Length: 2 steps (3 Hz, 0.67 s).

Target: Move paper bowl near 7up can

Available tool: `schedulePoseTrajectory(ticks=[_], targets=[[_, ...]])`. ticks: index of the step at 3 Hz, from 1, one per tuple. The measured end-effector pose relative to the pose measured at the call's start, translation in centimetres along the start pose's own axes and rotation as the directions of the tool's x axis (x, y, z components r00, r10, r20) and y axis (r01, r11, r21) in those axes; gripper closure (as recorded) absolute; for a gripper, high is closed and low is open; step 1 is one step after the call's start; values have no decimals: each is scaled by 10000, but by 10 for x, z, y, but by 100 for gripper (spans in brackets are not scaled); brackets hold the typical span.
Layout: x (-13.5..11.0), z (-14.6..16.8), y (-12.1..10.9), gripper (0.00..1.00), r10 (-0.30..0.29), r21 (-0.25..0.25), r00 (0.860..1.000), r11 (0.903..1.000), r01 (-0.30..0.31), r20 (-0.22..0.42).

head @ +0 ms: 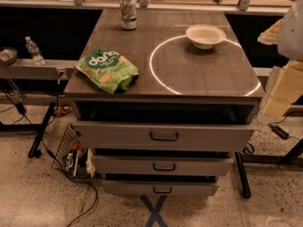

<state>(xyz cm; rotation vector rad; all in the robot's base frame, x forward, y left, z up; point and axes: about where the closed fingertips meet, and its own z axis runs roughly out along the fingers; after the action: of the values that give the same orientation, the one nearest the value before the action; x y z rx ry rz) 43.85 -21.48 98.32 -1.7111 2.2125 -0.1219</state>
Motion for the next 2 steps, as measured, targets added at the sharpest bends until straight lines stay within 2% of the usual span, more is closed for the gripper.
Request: schedulePoseTrajectory(ticks=[1,2], targets=[[0,0,0,0,0,0,10000,10000,0,0],[-3,33,-70,0,-171,556,9963,9984,124,847]])
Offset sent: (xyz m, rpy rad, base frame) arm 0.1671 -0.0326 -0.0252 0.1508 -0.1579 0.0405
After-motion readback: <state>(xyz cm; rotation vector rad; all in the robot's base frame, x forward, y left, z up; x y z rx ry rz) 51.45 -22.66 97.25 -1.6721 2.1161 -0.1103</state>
